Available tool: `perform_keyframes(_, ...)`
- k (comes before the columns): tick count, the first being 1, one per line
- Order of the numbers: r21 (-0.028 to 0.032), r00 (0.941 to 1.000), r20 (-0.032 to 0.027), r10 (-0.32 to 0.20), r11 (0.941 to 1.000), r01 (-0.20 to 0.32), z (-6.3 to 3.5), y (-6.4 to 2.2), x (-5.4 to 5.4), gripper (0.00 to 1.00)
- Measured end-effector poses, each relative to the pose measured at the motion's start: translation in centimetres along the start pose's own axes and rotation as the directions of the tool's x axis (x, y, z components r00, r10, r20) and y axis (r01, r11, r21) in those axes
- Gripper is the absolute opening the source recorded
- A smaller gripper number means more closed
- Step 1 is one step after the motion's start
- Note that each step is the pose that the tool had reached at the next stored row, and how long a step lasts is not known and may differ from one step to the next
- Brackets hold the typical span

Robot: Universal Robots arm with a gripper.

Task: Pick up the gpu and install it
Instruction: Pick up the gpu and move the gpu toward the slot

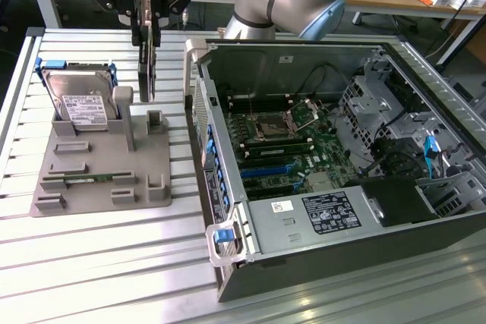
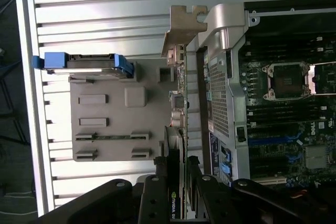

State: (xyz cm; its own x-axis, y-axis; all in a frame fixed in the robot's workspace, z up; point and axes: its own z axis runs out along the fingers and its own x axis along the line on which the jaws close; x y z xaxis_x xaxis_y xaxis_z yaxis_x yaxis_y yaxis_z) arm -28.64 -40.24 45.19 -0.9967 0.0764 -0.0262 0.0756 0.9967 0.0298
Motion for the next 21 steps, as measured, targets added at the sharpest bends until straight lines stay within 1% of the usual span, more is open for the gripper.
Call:
perform_keyframes(4, 0.0002, 1.0, -0.0002, 0.0, 1.0, 0.0, -0.01, 0.0, 0.0, 0.26)
perform_keyframes(6, 0.0, 1.0, 0.0, 0.0, 1.0, 0.0, 0.01, 0.02, -0.2, 0.26)
perform_keyframes(15, 0.0001, 1.0, 0.0, 0.0, 1.0, 0.0, 0.05, 0.13, -1.7, 0.26)
perform_keyframes(21, 0.0, 1.0, 0.0, 0.0, 1.0, 0.0, 0.09, 0.23, -3.1, 0.26)
